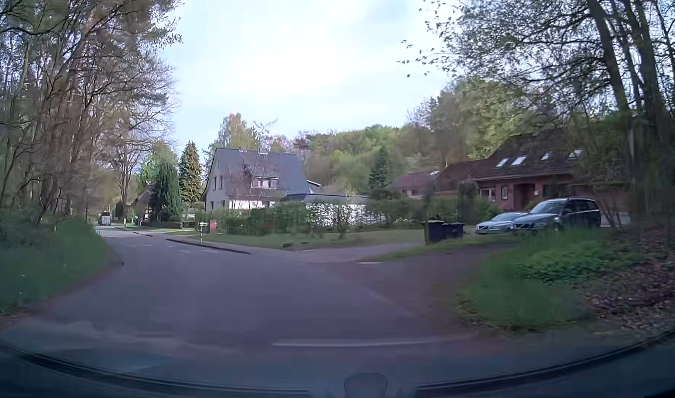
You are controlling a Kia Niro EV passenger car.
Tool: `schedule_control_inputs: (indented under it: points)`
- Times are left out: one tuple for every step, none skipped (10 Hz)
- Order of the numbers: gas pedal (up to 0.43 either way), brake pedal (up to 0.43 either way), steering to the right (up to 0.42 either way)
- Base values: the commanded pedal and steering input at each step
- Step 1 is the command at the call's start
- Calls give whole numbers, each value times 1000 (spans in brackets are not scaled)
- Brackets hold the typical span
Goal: Follow the waypoints while adhering to traffic rules and regulations
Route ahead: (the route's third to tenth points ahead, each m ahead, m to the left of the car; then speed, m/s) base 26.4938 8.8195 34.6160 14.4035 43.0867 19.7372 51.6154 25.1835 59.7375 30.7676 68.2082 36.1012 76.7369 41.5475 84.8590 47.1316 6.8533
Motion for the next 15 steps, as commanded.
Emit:
schedule_control_inputs:
  points:
    - [0,0,-99]
    - [0,0,-103]
    - [0,0,-108]
    - [0,0,-116]
    - [0,0,-122]
    - [0,0,-124]
    - [0,0,-124]
    - [0,0,-128]
    - [0,0,-135]
    - [0,0,-140]
    - [0,0,-144]
    - [0,12,-146]
    - [0,24,-146]
    - [0,91,-146]
    - [0,134,-146]
